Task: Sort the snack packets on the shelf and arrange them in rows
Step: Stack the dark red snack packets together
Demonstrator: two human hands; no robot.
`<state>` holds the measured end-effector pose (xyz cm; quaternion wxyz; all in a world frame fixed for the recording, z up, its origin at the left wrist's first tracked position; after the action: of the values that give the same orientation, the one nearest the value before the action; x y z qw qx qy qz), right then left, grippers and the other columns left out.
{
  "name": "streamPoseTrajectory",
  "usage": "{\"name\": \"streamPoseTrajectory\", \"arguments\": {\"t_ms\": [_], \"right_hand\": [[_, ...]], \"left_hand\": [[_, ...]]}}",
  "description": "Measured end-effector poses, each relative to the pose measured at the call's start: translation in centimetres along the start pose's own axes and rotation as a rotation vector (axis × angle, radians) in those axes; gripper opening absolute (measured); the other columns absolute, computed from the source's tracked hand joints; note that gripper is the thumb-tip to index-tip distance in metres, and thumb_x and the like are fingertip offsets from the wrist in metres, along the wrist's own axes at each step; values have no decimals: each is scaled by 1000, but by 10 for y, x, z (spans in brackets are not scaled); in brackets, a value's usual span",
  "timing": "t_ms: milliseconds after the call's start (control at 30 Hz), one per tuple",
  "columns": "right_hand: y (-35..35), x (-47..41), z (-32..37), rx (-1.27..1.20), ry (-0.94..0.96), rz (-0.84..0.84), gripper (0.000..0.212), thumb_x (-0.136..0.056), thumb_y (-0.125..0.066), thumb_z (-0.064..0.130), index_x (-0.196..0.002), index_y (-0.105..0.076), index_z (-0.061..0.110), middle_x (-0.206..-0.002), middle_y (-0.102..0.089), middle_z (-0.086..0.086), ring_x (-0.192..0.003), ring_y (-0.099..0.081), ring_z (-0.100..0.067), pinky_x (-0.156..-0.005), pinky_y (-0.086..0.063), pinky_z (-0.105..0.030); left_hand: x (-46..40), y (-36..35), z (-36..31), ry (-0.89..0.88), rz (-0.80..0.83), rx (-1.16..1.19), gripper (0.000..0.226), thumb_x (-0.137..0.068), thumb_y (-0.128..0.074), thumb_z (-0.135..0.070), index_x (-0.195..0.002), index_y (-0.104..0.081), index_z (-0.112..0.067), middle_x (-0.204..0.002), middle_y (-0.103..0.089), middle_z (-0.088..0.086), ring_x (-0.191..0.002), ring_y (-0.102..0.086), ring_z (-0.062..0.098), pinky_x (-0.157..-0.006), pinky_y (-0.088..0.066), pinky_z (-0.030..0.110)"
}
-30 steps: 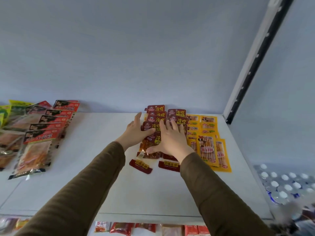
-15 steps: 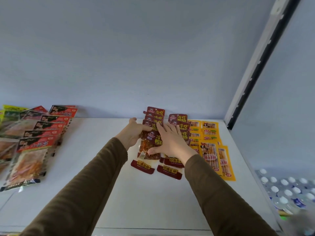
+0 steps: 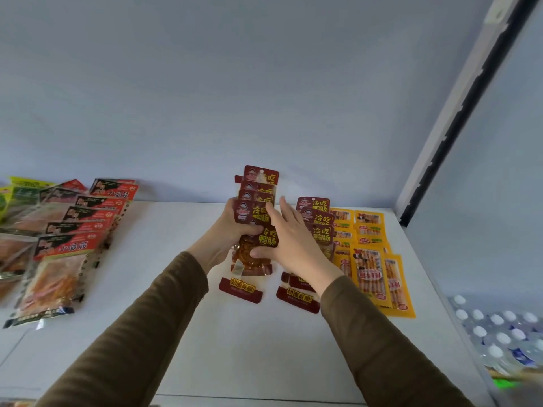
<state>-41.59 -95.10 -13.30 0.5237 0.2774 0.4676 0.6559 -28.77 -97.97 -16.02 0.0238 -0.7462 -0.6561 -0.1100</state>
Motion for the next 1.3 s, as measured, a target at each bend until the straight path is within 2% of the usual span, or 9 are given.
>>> {"name": "streamPoseTrajectory", "arguments": {"t_ms": [167, 267, 400, 600, 767, 1033, 1100, 1167, 1300], "right_hand": [[-31, -14, 35, -1025, -207, 151, 112, -80, -80, 44, -157, 1, 45, -168, -14, 2, -148, -31, -25, -112, -39, -46], [-62, -25, 72, -1311, -287, 229, 96, -91, -73, 23, -158, -7, 41, -162, -29, -4, -142, -40, -27, -104, -48, -51], [-92, -42, 126, -1330, -247, 259, 79, -98, -61, 7, -156, -18, 39, -138, -47, -3, -125, -49, -22, -84, -53, -36], [-127, -61, 170, -1256, -276, 276, 83, -101, -49, -4, -159, -9, 38, -146, -48, -5, -131, -52, -21, -103, -50, -45], [-135, -73, 180, -1102, -281, 253, 65, -103, -39, 0, -159, -24, 30, -150, -47, -2, -135, -47, -21, -109, -47, -43], [-136, -78, 175, -1021, -287, 262, 56, -103, -33, 0, -155, -36, 19, -155, -44, -4, -143, -41, -24, -116, -38, -45], [-136, -74, 175, -1073, -288, 274, 54, -104, -34, 1, -154, -40, 20, -152, -48, -3, -141, -43, -23, -116, -38, -45], [-131, -67, 174, -1076, -251, 286, 53, -104, -37, 3, -153, -42, 23, -153, -48, -1, -140, -45, -20, -115, -40, -39], [-92, -42, 148, -914, -163, 185, 55, -103, -42, 14, -156, -33, 28, -160, -36, 0, -135, -46, -11, -86, -43, -12]], "left_hand": [[27, 59, 1, 72, -36, 94, 84, -72, -88, -19, -139, -36, -25, -124, -64, 6, -112, -65, 25, -85, -55, 37], [42, 99, 7, 114, -69, 60, 77, -79, -84, -10, -140, -38, -24, -127, -64, 8, -114, -64, 28, -89, -55, 41], [57, 153, 22, 175, -126, 5, 79, -83, -80, -5, -146, -37, -27, -130, -63, 9, -119, -62, 32, -104, -50, 52], [67, 216, 35, 271, -267, -224, 87, -82, -84, -14, -151, -35, -31, -134, -57, 2, -124, -55, 28, -114, -42, 52], [64, 232, 34, 305, -307, -370, 93, -83, -83, -15, -157, -28, -29, -145, -52, 3, -129, -51, 30, -113, -39, 49], [66, 224, 27, 204, -343, -574, 91, -92, -71, -9, -161, -13, -25, -145, -50, 14, -100, -54, 19, -76, -48, 28], [66, 218, 26, 176, -329, -673, 93, -92, -72, -15, -162, -13, -26, -152, -45, 15, -126, -53, 32, -101, -50, 46], [70, 212, 32, 227, -293, -847, 94, -94, -72, -24, -164, -9, -25, -167, -22, 15, -150, -26, 42, -120, -31, 57], [76, 203, 14, 136, -392, -973, 92, -94, -70, -33, -164, -11, -24, -171, -3, 11, -155, -3, 44, -123, -16, 59]]}}
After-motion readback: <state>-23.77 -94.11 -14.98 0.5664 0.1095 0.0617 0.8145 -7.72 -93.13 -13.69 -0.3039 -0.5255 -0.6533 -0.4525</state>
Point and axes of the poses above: each hand's wrist, its own x-axis away from the middle knuckle, its own y-axis out of the back of the hand, z = x × y, the point moved 10 cm from there along -x, towards the middle knuckle
